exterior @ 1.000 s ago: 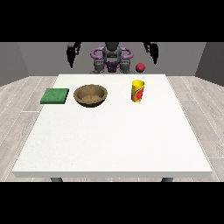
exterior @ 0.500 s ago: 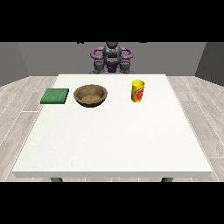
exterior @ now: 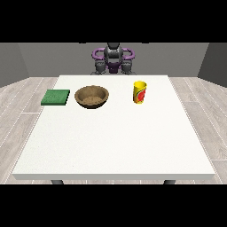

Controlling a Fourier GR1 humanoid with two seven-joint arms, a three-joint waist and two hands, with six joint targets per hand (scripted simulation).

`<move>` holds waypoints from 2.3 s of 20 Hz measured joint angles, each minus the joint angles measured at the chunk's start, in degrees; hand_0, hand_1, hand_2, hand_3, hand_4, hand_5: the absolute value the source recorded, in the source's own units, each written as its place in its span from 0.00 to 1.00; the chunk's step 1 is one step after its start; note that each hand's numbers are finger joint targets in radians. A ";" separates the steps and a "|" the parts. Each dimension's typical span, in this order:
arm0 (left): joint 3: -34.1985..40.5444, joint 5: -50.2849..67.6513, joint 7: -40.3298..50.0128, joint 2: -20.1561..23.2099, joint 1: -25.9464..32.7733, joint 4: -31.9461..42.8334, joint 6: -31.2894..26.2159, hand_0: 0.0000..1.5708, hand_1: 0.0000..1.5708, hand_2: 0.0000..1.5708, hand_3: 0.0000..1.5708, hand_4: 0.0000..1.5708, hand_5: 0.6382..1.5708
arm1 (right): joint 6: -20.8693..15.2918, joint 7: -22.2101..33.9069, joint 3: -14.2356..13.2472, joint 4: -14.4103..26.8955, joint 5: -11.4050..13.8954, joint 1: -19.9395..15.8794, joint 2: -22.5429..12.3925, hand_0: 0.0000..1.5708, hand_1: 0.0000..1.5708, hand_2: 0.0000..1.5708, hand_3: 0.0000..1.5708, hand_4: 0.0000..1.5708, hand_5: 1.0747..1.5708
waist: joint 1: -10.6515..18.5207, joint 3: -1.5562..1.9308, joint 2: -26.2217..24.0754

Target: Pick the cup and pour the ball into the bowl, then pick the bowl and place it on the pad

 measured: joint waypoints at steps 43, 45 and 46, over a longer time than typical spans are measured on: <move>15.75 -10.55 -58.98 9.17 -22.50 63.53 -3.85 0.00 0.00 0.00 0.00 0.00 0.85 | 23.36 -8.91 -25.32 -13.19 -15.90 -3.73 -11.68 0.00 0.00 0.00 0.00 0.00 0.99 | -13.49 0.05 31.35; 16.40 -10.68 -61.77 9.67 -23.50 66.71 -3.65 0.00 0.00 0.00 0.00 0.00 0.84 | 23.34 -7.49 -25.14 -15.84 -15.85 -3.61 -12.01 0.00 0.00 0.00 0.00 0.00 0.99 | -14.27 0.04 32.30; 16.95 -10.44 -62.54 10.47 -24.27 67.97 -3.95 0.00 0.00 0.00 0.00 0.00 0.84 | 23.82 -7.75 -25.61 -16.60 -16.36 -3.28 -12.22 0.00 0.00 0.00 0.00 0.00 0.99 | -14.70 0.02 33.04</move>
